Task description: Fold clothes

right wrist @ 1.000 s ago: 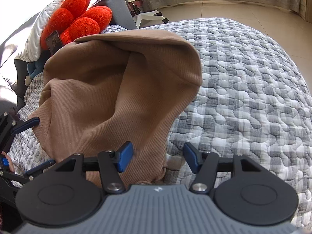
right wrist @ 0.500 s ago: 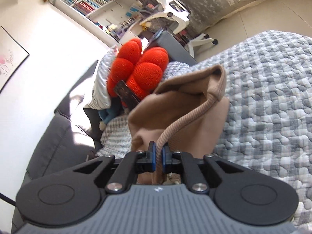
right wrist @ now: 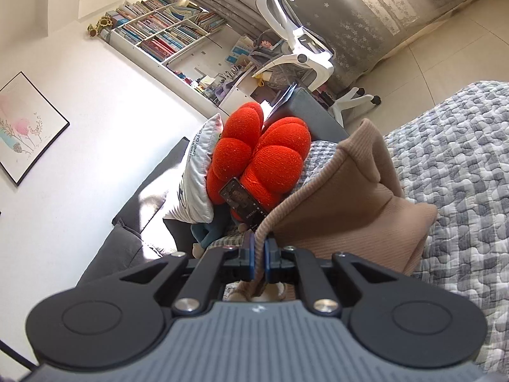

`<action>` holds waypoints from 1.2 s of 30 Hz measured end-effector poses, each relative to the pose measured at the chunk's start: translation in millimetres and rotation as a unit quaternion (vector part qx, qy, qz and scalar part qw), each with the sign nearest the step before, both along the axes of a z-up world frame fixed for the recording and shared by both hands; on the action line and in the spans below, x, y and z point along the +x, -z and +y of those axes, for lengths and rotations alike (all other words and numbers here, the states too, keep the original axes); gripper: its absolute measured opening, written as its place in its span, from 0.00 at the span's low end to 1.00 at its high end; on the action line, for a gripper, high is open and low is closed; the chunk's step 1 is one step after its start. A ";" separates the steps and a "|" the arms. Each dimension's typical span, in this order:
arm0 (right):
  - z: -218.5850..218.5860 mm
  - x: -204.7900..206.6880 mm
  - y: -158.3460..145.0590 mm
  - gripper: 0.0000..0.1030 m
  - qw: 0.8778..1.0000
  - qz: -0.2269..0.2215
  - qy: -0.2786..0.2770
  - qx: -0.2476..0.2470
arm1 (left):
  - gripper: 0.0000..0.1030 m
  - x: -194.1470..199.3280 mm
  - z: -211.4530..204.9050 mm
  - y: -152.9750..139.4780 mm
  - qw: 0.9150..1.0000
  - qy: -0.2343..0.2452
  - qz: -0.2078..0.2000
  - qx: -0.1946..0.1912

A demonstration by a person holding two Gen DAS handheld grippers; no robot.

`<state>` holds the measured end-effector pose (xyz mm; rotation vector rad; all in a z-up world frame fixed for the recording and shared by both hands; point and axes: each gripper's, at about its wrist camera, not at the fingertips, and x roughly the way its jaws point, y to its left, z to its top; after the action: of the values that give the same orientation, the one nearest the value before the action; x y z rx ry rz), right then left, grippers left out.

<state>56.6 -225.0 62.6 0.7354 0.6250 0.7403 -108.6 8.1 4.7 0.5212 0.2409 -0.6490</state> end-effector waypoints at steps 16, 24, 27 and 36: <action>-20.1 -29.9 -25.2 0.09 0.998 -0.042 0.021 0.033 | 0.08 14.2 0.7 -15.7 0.990 -0.121 0.008 -0.071; -33.5 -45.5 -47.6 0.09 0.994 -0.070 0.051 0.066 | 0.08 -1.0 16.4 -80.6 0.962 -0.194 -0.054 -0.184; -33.5 -55.4 -70.1 0.09 0.991 -0.095 0.057 0.070 | 0.08 -8.3 13.5 -114.2 0.958 -0.201 -0.087 -0.183; -43.7 -91.3 -143.6 0.09 0.979 -0.175 0.074 0.080 | 0.07 -42.7 3.5 -209.3 0.947 -0.202 -0.169 -0.184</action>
<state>-34.7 -268.7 206.2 0.7673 0.1908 0.7648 -151.3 11.7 214.0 0.2036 -0.0999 -0.1874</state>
